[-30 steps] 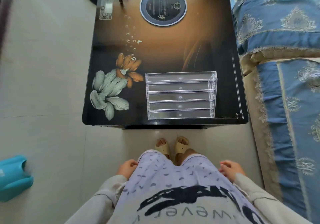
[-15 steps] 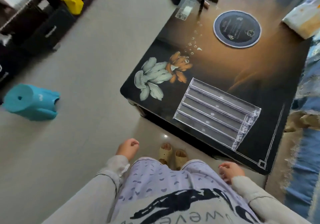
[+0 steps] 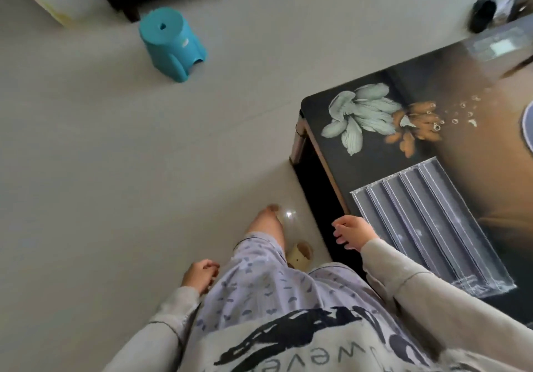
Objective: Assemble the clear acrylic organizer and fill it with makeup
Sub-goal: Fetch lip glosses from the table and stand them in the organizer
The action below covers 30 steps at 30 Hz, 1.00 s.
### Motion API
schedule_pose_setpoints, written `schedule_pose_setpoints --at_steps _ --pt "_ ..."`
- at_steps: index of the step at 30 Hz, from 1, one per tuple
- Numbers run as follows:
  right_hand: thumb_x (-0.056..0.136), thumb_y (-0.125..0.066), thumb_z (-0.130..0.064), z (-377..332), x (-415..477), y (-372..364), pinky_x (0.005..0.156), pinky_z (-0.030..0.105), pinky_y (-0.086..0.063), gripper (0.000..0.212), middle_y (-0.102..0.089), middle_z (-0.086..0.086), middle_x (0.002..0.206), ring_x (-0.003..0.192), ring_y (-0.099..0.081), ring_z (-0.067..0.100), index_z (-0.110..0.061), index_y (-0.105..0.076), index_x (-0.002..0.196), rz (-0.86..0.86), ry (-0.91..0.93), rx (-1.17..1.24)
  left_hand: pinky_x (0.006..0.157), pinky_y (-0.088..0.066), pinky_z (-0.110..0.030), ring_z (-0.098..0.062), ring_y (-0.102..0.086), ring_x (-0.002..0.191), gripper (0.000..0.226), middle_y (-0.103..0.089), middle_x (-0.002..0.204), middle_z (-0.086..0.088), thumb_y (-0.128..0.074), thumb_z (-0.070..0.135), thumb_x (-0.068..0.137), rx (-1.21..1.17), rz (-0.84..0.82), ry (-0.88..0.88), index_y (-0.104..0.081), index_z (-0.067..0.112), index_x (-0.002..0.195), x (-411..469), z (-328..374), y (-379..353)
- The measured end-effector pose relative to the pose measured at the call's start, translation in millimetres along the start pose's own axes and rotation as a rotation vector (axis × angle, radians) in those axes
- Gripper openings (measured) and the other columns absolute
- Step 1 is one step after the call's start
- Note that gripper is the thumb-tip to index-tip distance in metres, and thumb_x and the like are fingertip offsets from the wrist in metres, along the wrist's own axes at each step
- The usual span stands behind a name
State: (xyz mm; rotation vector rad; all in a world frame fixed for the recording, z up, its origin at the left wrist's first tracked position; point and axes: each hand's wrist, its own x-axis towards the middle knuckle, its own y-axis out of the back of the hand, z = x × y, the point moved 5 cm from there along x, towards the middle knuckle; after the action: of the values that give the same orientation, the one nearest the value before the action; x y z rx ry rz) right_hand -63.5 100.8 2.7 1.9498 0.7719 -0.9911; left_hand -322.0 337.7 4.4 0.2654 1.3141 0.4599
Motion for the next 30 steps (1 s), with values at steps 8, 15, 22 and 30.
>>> schedule_pose_setpoints --at_steps 8,15,22,30 --pt "0.087 -0.046 -0.009 -68 21 -24 0.05 0.023 -0.043 0.017 -0.062 0.012 0.082 0.062 -0.055 0.02 -0.018 -0.059 0.085 -0.056 0.059 -0.128 0.053 -0.034 -0.022 -0.024 -0.054 0.069 0.011 -0.059 0.091 -0.015 -0.049 0.006 0.092 -0.276 0.025 0.152 -0.059 0.007 0.09 12 -17 31" --pt "0.088 -0.044 -0.003 -115 43 -50 0.047 0.022 -0.041 0.023 -0.059 0.01 0.077 0.055 -0.053 0.016 -0.006 -0.063 0.1 -0.039 -0.031 -0.131 0.05 -0.034 -0.021 -0.018 -0.052 0.058 0.021 -0.06 0.079 -0.008 -0.047 0.004 0.088 -0.18 -0.004 0.097 -0.056 0.016 0.073 61 39 112" --pt "0.088 -0.047 0.001 -150 55 -50 0.051 0.025 -0.041 0.022 -0.062 0.014 0.078 0.062 -0.053 0.024 0.0 -0.066 0.099 0.135 -0.106 0.021 0.049 -0.03 -0.02 -0.013 -0.046 0.051 0.032 -0.055 0.063 0.003 -0.046 0.004 0.087 -0.104 0.016 -0.055 -0.051 0.022 0.061 117 138 199" --pt "0.089 -0.043 0.0 -199 89 -26 0.054 0.024 -0.039 0.026 -0.06 0.017 0.083 0.073 -0.054 0.027 0.001 -0.065 0.103 0.175 -0.193 0.125 0.032 -0.029 -0.01 -0.012 -0.047 0.053 0.011 -0.055 0.069 -0.001 -0.045 0.005 0.091 -0.188 -0.028 -0.112 -0.054 0.01 0.087 164 221 237"
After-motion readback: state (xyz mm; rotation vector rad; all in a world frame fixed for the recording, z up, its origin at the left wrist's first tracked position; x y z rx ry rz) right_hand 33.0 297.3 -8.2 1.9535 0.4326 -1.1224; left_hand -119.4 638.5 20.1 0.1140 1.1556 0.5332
